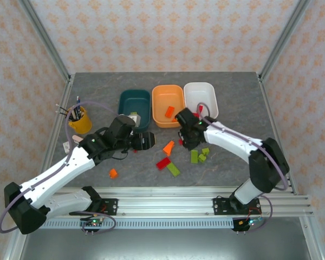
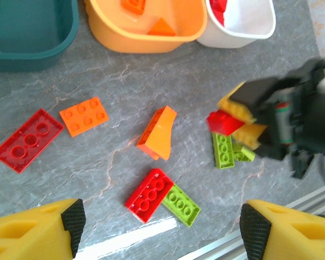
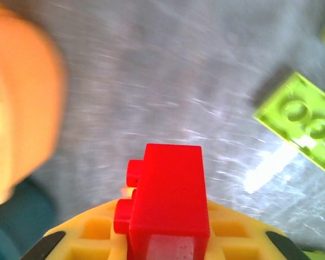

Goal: Sort the legos into containers by color

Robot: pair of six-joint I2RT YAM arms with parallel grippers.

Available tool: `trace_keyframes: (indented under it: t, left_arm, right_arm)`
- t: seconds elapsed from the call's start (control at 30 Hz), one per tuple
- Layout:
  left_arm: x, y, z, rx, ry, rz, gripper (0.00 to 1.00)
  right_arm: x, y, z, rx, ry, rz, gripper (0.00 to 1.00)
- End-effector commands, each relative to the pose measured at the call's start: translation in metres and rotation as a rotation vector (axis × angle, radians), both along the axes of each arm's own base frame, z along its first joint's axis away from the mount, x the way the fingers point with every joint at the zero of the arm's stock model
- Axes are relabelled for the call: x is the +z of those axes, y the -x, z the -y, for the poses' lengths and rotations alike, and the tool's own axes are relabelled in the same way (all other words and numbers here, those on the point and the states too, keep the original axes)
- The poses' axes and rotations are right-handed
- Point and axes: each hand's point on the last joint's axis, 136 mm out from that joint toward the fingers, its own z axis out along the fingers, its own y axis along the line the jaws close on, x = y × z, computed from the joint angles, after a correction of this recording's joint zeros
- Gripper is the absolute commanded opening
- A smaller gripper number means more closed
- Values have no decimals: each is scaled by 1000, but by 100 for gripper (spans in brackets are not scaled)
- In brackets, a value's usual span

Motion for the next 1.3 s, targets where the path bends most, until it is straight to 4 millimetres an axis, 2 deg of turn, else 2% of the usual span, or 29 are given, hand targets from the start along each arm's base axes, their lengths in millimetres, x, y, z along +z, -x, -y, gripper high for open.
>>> trace_keyframes:
  t: [0.0, 0.07, 0.17, 0.23, 0.37, 0.57, 0.73, 0.83, 0.9, 0.97, 1.07, 1.17, 1.27]
  left_arm:
    - [36, -20, 12, 35, 69, 81, 79]
    - [47, -28, 18, 44, 83, 95, 80]
    - [61, -42, 29, 45, 96, 109, 81]
    - [66, -50, 36, 45, 99, 111, 81]
    - [68, -65, 48, 45, 89, 106, 81]
    - [68, -80, 60, 36, 67, 102, 81]
    - [60, -81, 59, 38, 41, 89, 81]
    - [54, -78, 54, 46, 18, 75, 81]
    - [50, -76, 49, 56, 1, 64, 81]
    - [48, -73, 43, 74, -18, 55, 81]
    - [44, -68, 33, 101, -42, 40, 81]
    - [40, -61, 22, 135, -63, 16, 80]
    - [33, -49, -2, 207, -124, -27, 81]
  right_arm:
    - [50, -19, 59, 51, 236, 125, 16]
    - [61, -33, 78, 73, 281, 149, 16]
    - [65, -65, 99, 146, 346, 157, 16]
    - [59, -85, 107, 210, 383, 122, 16]
    - [26, -118, 117, 297, 401, -12, 15]
    - [-19, -142, 129, 335, 419, -132, 16]
    - [-40, -156, 123, 366, 396, -160, 20]
    - [-47, -159, 122, 374, 395, -178, 29]
    - [-49, -158, 122, 374, 393, -182, 38]
    - [-44, -159, 121, 371, 387, -175, 45]
    - [-27, -160, 119, 365, 386, -130, 51]
    - [1, -162, 117, 362, 390, -63, 53]
    - [36, -160, 111, 379, 407, 26, 53]
